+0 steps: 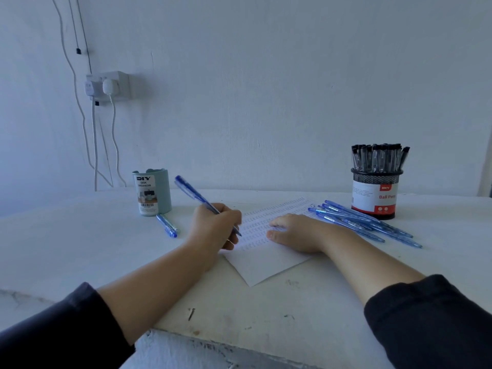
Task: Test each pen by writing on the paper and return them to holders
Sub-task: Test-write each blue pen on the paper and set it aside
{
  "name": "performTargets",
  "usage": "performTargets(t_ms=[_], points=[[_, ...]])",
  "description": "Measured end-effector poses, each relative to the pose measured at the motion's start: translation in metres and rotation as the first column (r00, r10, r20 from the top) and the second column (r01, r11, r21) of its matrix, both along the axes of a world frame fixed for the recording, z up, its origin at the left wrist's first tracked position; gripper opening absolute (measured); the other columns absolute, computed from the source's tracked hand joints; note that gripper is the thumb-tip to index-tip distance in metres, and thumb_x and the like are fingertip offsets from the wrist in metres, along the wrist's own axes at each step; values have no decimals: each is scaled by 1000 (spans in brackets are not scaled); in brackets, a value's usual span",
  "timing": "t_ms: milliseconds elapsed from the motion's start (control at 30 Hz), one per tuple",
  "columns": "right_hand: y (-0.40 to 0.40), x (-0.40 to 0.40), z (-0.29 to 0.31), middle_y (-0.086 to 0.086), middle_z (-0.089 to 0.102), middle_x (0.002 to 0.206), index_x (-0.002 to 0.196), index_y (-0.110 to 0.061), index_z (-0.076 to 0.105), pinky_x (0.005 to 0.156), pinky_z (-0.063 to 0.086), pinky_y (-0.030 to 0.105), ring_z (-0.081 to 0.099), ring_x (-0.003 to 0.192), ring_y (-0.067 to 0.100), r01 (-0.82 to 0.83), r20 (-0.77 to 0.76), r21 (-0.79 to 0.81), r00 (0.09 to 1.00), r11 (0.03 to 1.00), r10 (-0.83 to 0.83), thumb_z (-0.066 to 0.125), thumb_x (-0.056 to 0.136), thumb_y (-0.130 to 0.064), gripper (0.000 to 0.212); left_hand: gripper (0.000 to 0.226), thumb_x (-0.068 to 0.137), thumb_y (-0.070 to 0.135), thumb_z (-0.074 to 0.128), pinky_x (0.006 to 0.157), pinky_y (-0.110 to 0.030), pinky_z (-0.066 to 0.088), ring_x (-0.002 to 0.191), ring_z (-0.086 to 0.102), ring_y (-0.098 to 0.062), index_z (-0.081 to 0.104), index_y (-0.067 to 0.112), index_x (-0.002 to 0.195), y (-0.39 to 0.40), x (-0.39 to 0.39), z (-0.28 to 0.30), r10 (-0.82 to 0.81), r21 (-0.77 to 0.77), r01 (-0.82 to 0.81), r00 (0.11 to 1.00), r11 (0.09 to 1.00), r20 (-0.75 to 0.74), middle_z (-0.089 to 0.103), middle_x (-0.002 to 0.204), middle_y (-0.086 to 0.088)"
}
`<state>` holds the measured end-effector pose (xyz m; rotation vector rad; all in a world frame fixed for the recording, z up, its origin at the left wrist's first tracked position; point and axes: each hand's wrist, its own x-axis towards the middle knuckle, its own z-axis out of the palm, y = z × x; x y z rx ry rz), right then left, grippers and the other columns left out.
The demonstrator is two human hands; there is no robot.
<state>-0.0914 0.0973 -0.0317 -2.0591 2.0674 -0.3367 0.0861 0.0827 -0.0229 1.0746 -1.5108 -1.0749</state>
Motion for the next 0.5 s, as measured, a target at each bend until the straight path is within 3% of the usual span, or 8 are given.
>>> performTargets(t_ms=[67, 133, 233, 300, 367, 433, 500], points=[[1, 1, 0, 6, 52, 129, 123, -16, 54, 100, 35, 36, 44, 124, 21, 2, 16, -18, 1000, 1000, -1, 39, 98, -40, 38, 26, 90, 13, 51, 44, -23, 40, 48, 49, -16, 51, 7, 65, -3, 2, 5, 23, 75, -11, 988, 997, -156, 55, 61, -9], [2, 2, 2, 8, 57, 107, 101, -7, 57, 88, 38, 34, 52, 108, 24, 16, 63, -51, 998, 999, -13, 39, 98, -36, 34, 28, 91, 17, 45, 52, -27, 40, 57, 48, -17, 51, 9, 65, -10, 2, 12, 71, 128, -46, 978, 991, -198, 57, 64, -7], [5, 2, 4, 15, 58, 124, 117, 2, 56, 98, 39, 37, 52, 118, 29, 26, 116, -86, 993, 996, -16, 42, 98, -31, 41, 15, 90, 8, 43, 54, -27, 39, 59, 45, -17, 51, 9, 77, -21, -3, 26, 104, 132, -83, 981, 988, -162, 54, 68, -7], [4, 0, 4, 7, 59, 122, 117, -6, 60, 96, 40, 32, 53, 116, 23, 27, 138, -105, 990, 994, -12, 45, 98, -33, 36, 11, 93, 7, 43, 47, -23, 34, 51, 41, -15, 48, 9, 84, -29, -8, 37, 91, 104, -74, 982, 992, -167, 49, 64, -7], [0, -4, 2, -5, 58, 93, 95, -20, 62, 77, 40, 24, 54, 94, 13, 36, 171, -124, 985, 992, -15, 46, 98, -33, 21, 10, 97, 15, 43, 39, -19, 29, 44, 36, -13, 45, 11, 89, -37, -16, 45, 85, 62, -74, 976, 995, -198, 47, 62, -6], [-2, -4, 2, -14, 40, 71, 70, -28, 49, 60, 29, 17, 41, 70, 2, 43, 197, -133, 980, 990, -16, 45, 98, -31, 28, 16, 100, 26, 38, 38, -19, 28, 42, 35, -14, 41, 12, 92, -45, -23, 44, 98, 47, -89, 965, 995, -242, 47, 61, -6], [-3, -5, 2, -14, 39, 71, 66, -29, 45, 60, 29, 17, 40, 69, 1, 43, 213, -132, 977, 990, -14, 45, 97, -31, 31, 18, 101, 28, 31, 39, -21, 27, 43, 35, -14, 39, 13, 95, -49, -26, 33, 111, 79, -92, 952, 993, -285, 46, 62, -7]])
